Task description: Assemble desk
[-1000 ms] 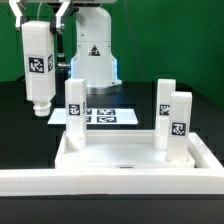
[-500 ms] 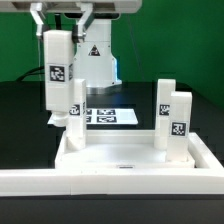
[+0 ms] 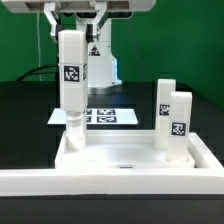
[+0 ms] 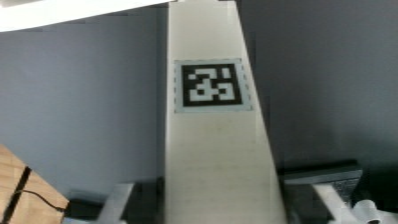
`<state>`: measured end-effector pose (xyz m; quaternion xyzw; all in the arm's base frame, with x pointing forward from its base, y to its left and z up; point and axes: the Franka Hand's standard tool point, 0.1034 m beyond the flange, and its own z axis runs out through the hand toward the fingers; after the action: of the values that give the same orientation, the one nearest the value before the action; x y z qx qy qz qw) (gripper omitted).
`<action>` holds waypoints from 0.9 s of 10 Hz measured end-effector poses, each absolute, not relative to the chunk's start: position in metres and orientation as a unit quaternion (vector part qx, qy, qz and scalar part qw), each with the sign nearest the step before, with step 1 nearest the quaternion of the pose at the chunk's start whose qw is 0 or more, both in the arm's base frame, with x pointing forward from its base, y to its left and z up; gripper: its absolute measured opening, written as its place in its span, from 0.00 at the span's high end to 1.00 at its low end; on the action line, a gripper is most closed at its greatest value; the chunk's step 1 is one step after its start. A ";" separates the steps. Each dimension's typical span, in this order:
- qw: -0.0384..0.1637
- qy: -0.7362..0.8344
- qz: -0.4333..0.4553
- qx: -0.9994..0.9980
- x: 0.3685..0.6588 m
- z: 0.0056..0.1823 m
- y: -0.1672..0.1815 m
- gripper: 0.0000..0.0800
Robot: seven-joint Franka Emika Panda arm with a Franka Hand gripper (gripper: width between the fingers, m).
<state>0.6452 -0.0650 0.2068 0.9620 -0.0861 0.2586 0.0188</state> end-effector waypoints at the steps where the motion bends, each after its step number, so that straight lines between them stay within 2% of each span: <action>1: 0.018 -0.070 0.261 0.963 0.635 0.211 -0.084 0.64; 2: 0.015 -0.077 0.261 0.962 0.629 0.208 -0.092 0.64; 5: 0.014 -0.067 0.256 0.964 0.628 0.197 -0.088 0.64; 9: 0.016 -0.063 0.237 0.969 0.624 0.169 -0.076 0.64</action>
Offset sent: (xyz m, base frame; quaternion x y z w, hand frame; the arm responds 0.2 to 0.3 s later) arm -0.0023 0.0211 -0.0151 0.0837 0.0044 0.0022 0.9965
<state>0.6240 -0.0762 0.1688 0.9693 -0.0633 0.2371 0.0162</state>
